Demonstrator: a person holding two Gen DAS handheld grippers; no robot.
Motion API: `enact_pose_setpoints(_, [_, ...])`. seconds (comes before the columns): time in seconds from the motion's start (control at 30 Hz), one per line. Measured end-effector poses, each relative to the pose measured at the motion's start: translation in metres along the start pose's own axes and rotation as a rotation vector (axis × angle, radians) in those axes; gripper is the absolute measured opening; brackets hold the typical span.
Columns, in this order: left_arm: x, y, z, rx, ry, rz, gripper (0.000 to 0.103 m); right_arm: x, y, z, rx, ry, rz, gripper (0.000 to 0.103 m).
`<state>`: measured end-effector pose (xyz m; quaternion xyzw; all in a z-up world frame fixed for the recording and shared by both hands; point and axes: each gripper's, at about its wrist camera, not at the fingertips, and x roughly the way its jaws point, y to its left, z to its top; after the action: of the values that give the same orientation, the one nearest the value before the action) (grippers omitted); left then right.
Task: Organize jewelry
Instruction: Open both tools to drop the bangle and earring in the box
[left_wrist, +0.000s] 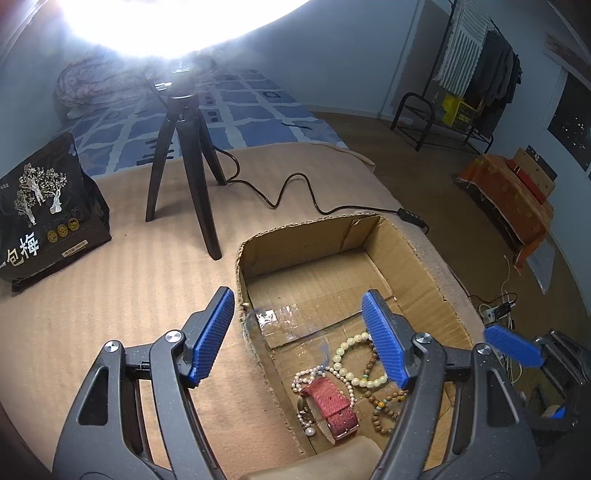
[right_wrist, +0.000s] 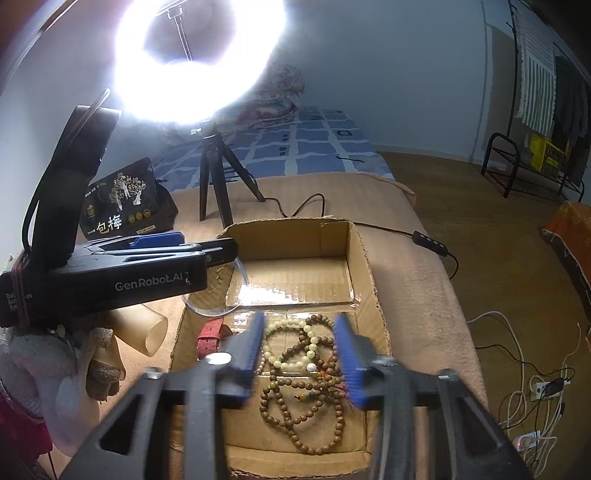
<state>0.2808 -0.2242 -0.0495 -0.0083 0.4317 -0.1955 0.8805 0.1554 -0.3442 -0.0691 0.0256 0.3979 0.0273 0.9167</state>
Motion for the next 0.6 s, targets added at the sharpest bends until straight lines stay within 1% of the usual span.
enact_pose_setpoints(0.03, [-0.001,0.0,0.0,0.0,-0.001,-0.001,0.077,-0.001,0.0,0.0,-0.002,-0.004,-0.01,0.066])
enact_pose_setpoints(0.1, [-0.003,-0.001,0.0,0.006,-0.005,0.002,0.077,-0.002,0.001,0.0,-0.004,-0.003,-0.014,0.068])
enact_pose_setpoints(0.2, [-0.005,-0.001,0.0,0.009,-0.005,0.003,0.077,-0.005,0.001,0.0,-0.002,-0.003,-0.026,0.075])
enact_pose_setpoints(0.33, [-0.01,-0.002,-0.001,0.01,-0.009,0.003,0.077,-0.01,0.002,-0.001,-0.004,-0.004,-0.037,0.079])
enact_pose_setpoints(0.43, [-0.015,-0.003,-0.001,0.011,-0.015,0.003,0.077,-0.015,0.002,-0.001,0.0,-0.009,-0.049,0.083])
enact_pose_setpoints(0.6, [-0.026,-0.006,-0.002,0.017,-0.027,0.008,0.077,-0.025,0.001,0.0,0.006,-0.022,-0.063,0.086])
